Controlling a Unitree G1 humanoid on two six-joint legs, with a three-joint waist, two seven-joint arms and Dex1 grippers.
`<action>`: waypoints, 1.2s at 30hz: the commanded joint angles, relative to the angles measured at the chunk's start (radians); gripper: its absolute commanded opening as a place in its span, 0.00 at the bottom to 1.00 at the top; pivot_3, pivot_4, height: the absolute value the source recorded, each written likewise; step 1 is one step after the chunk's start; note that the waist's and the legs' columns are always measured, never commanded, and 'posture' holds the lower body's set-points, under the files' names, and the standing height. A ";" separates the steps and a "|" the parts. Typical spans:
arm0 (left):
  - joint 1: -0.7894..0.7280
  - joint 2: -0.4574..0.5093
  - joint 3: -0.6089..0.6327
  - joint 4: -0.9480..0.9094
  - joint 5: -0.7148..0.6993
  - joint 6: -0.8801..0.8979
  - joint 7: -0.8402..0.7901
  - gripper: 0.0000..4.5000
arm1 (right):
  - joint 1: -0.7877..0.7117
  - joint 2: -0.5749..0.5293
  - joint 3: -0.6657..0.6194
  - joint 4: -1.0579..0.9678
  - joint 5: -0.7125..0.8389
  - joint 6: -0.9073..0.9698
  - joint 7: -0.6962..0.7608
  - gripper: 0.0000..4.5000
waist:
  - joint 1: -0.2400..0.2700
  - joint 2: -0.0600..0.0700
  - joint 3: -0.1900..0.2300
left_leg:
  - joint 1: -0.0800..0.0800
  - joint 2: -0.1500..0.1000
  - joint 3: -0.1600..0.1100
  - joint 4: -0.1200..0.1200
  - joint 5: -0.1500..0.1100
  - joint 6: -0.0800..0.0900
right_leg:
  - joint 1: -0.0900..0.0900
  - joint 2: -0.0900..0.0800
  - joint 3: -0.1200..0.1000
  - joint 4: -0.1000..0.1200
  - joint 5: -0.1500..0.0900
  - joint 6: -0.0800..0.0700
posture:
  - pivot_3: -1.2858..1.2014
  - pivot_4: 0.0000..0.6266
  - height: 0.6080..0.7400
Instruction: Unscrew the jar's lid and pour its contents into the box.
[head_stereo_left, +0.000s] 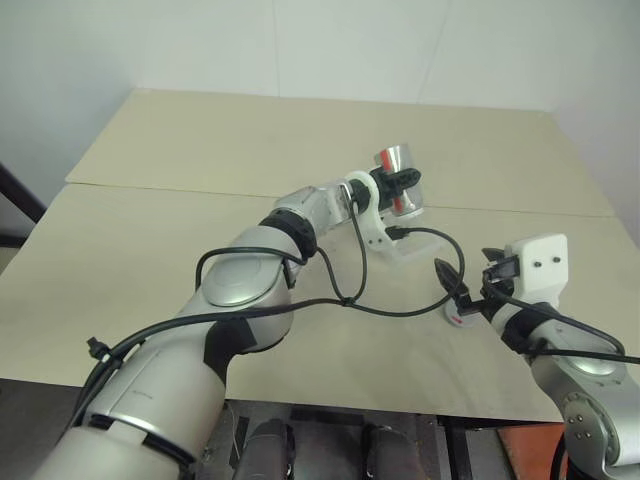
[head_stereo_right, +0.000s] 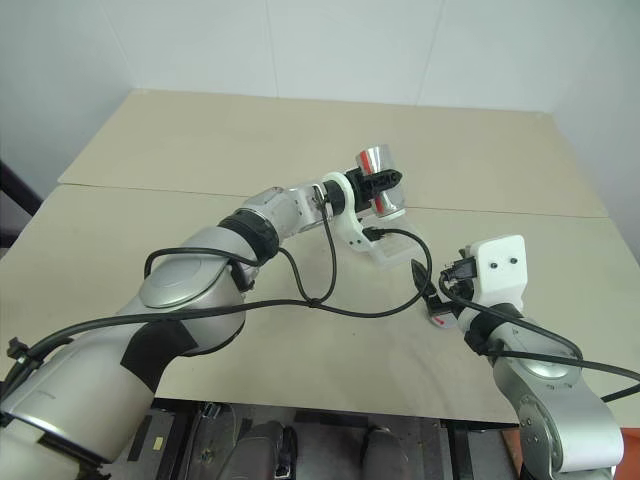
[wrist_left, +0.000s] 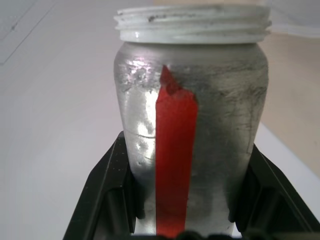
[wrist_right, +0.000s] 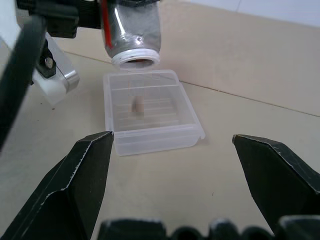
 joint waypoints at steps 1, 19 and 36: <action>-0.023 0.006 0.020 0.000 -0.009 0.012 -0.009 0.44 | 0.003 -0.005 -0.017 -0.032 0.001 -0.006 -0.005 1.00 | 0.000 0.000 0.000 | 0.000 0.000 0.000 0.000 0.000 0.000 | 0.000 0.000 0.000 0.000 0.000 0.000 | 0.52 0.24 1.00; 0.154 -0.024 0.993 -0.069 -0.927 0.040 -0.552 0.44 | 0.012 -0.028 0.027 0.020 -0.030 -0.038 0.021 1.00 | -0.006 0.000 0.000 | 0.002 0.000 0.000 0.002 0.000 0.000 | 0.001 -0.001 0.000 0.002 0.000 0.000 | 0.52 0.24 1.00; 0.557 -0.078 1.218 -0.470 -1.275 -0.023 -0.782 0.44 | -0.087 -0.040 0.174 0.194 -0.096 -0.158 0.095 1.00 | -0.031 0.001 -0.001 | 0.006 0.000 0.000 0.001 0.001 -0.001 | 0.004 -0.001 0.000 0.003 0.000 0.000 | 0.52 0.24 1.00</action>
